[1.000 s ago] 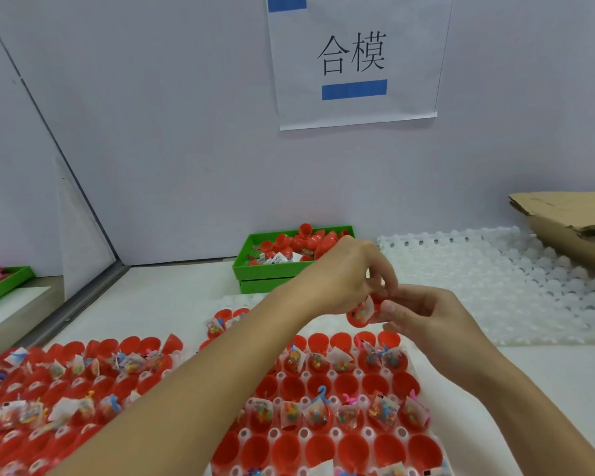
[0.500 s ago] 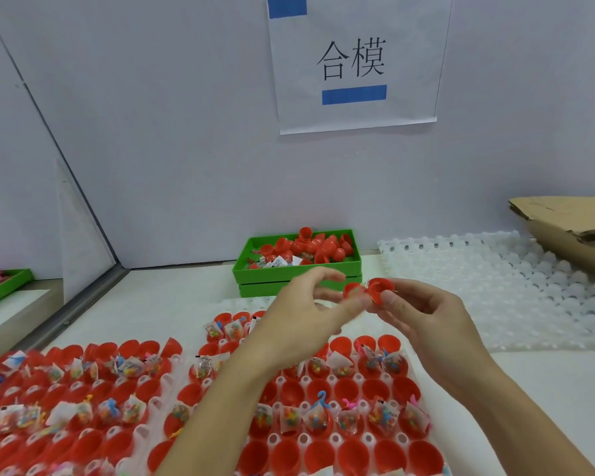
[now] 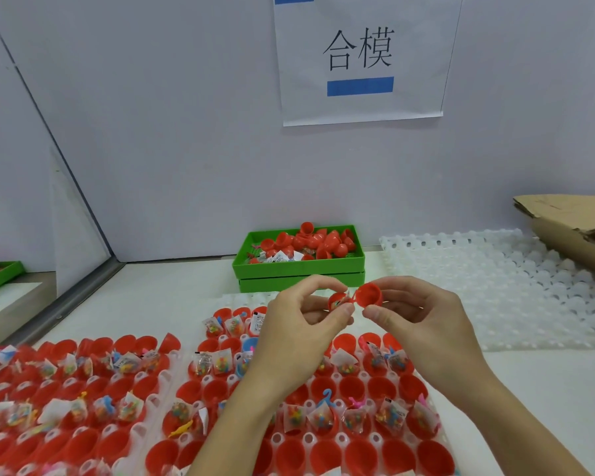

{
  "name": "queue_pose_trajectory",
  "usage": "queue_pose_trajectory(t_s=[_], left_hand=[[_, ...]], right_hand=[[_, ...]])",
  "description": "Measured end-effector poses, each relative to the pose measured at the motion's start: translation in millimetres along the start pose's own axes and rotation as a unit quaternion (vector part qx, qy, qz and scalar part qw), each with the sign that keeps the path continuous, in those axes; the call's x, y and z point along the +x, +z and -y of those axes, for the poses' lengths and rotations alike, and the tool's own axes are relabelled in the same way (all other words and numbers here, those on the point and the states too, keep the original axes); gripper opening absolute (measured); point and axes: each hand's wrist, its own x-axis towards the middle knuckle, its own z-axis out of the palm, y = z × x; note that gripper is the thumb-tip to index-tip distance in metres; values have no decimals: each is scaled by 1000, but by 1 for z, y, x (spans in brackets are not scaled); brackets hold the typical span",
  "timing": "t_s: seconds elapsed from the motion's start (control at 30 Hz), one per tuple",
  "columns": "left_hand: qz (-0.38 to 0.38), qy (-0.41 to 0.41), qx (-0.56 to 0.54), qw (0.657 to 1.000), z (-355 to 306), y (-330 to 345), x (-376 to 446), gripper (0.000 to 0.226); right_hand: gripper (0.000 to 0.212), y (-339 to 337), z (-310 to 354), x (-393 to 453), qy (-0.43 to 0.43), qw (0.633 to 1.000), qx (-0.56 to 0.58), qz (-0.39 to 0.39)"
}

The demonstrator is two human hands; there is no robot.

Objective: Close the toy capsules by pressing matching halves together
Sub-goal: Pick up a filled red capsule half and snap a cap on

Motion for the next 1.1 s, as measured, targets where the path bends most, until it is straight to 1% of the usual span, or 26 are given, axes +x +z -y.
queue_pose_trajectory(t_s=[0.17,0.37,0.47,0.63,0.73,0.77,0.83,0.87,0.93,1.0,1.03,1.1], left_hand=[[-18,3,-27,999,0,3,-7,10],[-26,23,-31,999,-1,2,-10,4],[-20,38,-26,999,-4,1,-11,5],[12,41,-51,998,-6,-1,-13,18],[13,37,-77,996,-6,-1,-12,7],[7,37,-87,996,-6,-1,-12,4],[-12,38,-95,995,-6,0,-12,13],[-20,39,-93,995,-5,0,-11,13],[-30,45,-83,995,-3,1,-11,5],[-41,50,-69,995,0,1,-11,11],[-44,48,-66,996,0,1,-10,14],[-45,41,-65,996,1,0,-11,14]], right_hand=[[28,2,0,-2,-7,1000,-9,7],[31,0,6,-4,-21,999,32,39],[28,0,7,-4,-24,999,29,32],[26,-1,6,-3,-12,999,47,9],[24,-3,5,-2,-3,999,50,4],[25,-4,6,-2,0,999,52,10],[26,-6,6,-2,7,998,56,27],[27,-7,7,-3,9,998,57,40],[33,-9,8,-4,13,995,56,76],[38,-11,10,-5,12,992,46,113],[39,-10,11,-6,8,992,38,124],[34,-8,11,-6,-5,992,14,122]])
